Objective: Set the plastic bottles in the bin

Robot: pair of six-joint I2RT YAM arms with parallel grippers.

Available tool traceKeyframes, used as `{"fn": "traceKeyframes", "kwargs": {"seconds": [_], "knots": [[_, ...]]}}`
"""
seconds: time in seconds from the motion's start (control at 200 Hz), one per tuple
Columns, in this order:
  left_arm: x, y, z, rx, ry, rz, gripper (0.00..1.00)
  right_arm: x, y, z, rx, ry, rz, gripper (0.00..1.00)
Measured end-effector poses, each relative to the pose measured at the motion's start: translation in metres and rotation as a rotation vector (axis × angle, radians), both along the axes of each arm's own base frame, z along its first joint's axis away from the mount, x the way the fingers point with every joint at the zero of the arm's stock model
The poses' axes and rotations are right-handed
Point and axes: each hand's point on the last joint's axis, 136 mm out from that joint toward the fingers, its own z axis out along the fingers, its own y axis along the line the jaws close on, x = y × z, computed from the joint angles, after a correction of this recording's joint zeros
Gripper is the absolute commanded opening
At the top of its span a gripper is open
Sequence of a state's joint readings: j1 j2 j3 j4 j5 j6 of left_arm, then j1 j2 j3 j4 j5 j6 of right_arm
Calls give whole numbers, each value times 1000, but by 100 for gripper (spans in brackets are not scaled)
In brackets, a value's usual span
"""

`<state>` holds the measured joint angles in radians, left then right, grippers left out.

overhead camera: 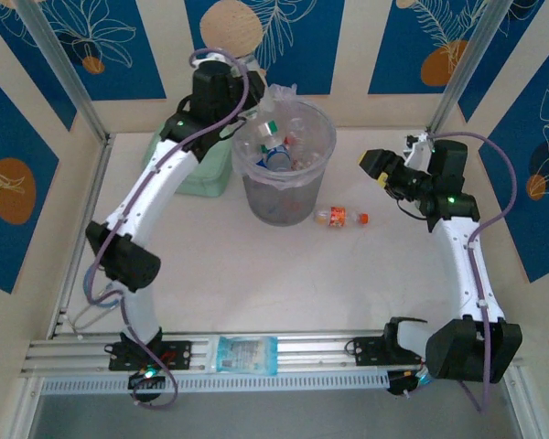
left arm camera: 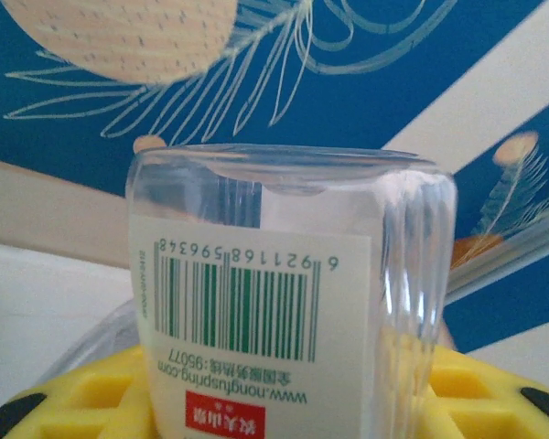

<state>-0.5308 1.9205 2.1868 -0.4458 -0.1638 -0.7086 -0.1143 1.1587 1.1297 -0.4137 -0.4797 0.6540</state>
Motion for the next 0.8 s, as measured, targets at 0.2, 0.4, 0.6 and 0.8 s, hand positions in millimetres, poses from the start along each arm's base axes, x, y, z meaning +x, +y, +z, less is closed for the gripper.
{"fn": "traceKeyframes", "kwargs": {"seconds": [0.2, 0.4, 0.6, 0.8], "knots": [[-4, -12, -43, 162, 99, -52, 61, -2, -4, 2, -12, -14, -5, 81], [-9, -11, -51, 233, 122, -88, 84, -3, -5, -5, -10, 0, 0, 81], [-10, -11, -37, 245, 87, -96, 82, -5, -3, -12, -4, 20, 7, 81], [-11, -13, -37, 276, 73, -98, 71, -5, -3, -13, -3, 23, 7, 81]]}}
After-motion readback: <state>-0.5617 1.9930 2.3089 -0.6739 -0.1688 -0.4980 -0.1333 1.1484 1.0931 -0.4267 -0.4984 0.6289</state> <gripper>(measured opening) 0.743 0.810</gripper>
